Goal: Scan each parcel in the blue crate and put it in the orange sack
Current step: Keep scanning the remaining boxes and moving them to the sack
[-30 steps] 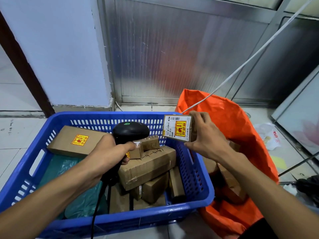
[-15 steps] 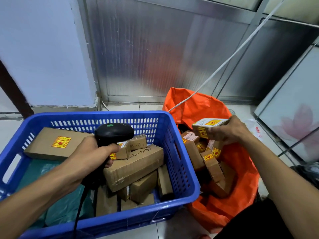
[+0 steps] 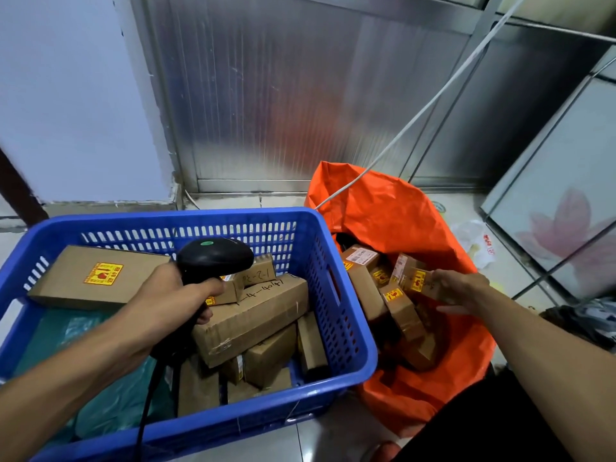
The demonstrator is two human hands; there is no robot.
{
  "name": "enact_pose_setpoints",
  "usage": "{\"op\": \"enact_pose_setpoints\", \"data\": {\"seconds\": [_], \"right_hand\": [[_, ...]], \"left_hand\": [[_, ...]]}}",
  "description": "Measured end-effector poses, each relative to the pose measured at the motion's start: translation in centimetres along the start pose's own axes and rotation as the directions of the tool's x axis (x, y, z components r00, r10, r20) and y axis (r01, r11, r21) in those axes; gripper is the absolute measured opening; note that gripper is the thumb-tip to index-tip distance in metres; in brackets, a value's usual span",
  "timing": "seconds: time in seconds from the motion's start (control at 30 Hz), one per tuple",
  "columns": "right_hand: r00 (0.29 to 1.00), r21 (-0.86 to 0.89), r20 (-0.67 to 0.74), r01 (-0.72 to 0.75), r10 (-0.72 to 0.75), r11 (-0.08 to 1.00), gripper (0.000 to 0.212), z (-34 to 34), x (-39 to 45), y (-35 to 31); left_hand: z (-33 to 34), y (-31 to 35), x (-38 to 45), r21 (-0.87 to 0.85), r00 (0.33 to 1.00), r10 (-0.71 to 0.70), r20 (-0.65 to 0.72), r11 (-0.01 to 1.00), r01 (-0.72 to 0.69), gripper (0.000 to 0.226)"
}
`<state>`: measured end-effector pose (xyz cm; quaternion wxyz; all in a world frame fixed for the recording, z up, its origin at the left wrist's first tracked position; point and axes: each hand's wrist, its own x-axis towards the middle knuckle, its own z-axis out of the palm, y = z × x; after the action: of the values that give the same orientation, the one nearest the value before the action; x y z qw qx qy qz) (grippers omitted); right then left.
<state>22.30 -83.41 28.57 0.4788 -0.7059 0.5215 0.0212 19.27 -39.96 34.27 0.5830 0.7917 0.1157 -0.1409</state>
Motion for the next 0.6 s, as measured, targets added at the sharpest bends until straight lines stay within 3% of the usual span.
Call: {"op": "enact_pose_setpoints", "data": {"seconds": [0.1, 0.27, 0.4, 0.6], "right_hand": [[0.996, 0.010, -0.094, -0.008, 0.009, 1.000, 0.090, 0.1, 1.2, 0.7], [0.972, -0.077, 0.068, -0.220, 0.225, 0.972, 0.060, 0.8, 1.4, 1.2], [0.939, -0.076, 0.103, -0.321, 0.328, 0.944, 0.057, 1.1, 0.2, 0.9], [0.961, -0.206, 0.132, -0.215, 0.245, 0.955, 0.040, 1.8, 0.5, 0.8]], "left_hand": [[-0.2, -0.1, 0.1, 0.016, 1.000, -0.001, 0.007, 1.000, 0.001, 0.014], [-0.2, -0.2, 0.2, 0.018, 1.000, -0.010, -0.013, 1.000, 0.010, 0.008], [0.0, -0.1, 0.2, 0.024, 1.000, -0.005, -0.020, 1.000, 0.006, 0.005], [0.1, -0.1, 0.1, 0.048, 1.000, 0.008, -0.010, 0.999, -0.007, 0.009]]}}
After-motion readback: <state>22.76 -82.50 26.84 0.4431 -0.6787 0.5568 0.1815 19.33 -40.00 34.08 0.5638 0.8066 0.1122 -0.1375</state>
